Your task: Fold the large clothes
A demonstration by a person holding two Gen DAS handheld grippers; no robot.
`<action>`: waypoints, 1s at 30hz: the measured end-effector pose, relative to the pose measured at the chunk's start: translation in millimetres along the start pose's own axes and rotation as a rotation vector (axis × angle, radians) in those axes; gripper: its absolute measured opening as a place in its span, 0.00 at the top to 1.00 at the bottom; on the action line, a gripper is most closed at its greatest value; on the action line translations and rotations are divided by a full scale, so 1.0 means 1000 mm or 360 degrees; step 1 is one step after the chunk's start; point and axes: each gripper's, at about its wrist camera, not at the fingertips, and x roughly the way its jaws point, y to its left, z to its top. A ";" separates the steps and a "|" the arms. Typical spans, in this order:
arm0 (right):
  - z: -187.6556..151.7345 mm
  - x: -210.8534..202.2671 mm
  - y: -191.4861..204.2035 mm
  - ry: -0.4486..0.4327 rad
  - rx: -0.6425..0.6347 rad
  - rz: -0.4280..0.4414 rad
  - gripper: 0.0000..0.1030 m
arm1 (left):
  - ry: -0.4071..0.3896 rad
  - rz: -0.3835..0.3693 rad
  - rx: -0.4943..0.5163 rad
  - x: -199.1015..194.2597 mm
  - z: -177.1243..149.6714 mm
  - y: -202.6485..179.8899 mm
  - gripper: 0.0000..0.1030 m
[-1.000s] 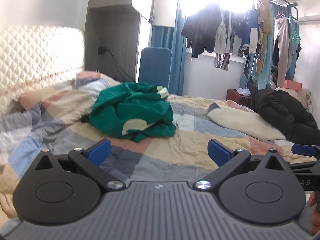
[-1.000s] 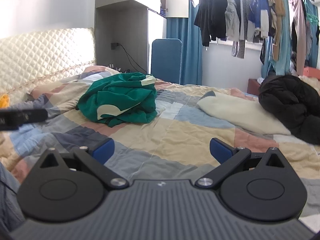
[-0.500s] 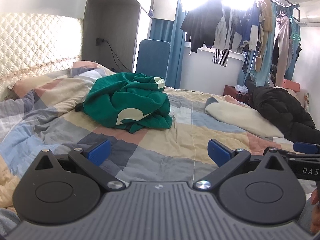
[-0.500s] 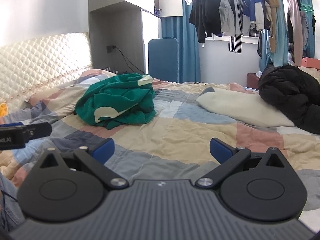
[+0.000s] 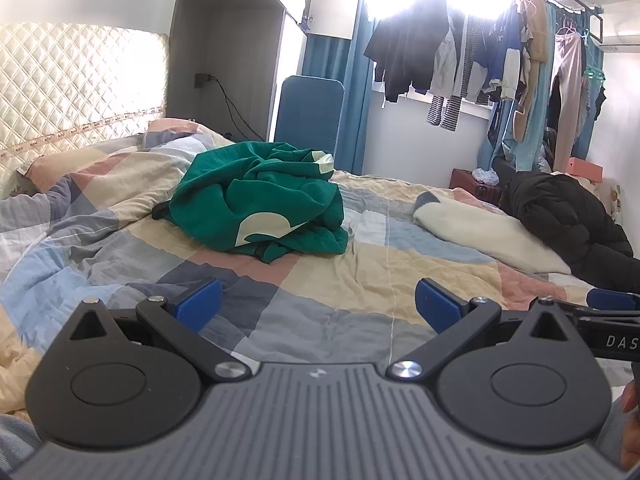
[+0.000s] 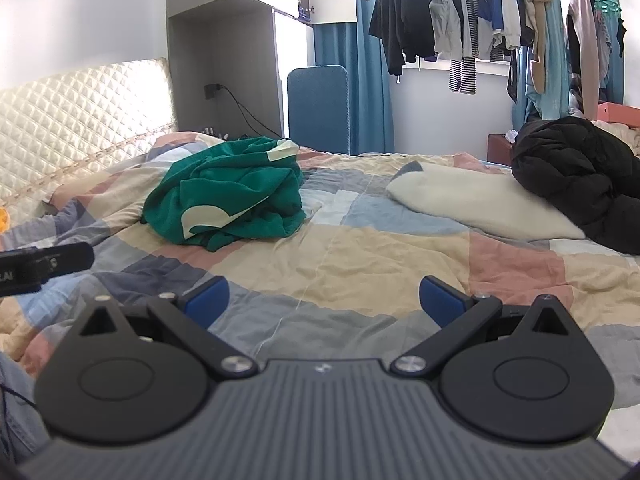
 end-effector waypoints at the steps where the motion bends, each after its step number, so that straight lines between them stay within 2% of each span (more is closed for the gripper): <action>1: 0.000 0.000 0.000 0.0001 0.0001 0.0002 0.00 | 0.0000 -0.0001 0.0002 0.000 0.000 0.000 0.00; 15: -0.003 0.000 -0.007 0.0003 0.0063 0.0050 0.00 | -0.0011 0.0016 -0.0034 0.004 -0.004 0.003 0.00; 26: -0.002 -0.005 -0.001 -0.0013 0.0024 0.0096 0.00 | -0.0027 0.0025 -0.0049 0.000 -0.005 0.007 0.00; 30: 0.004 -0.007 -0.001 0.0008 0.0045 0.0188 0.00 | -0.0033 0.0014 -0.0050 0.000 0.003 0.013 0.00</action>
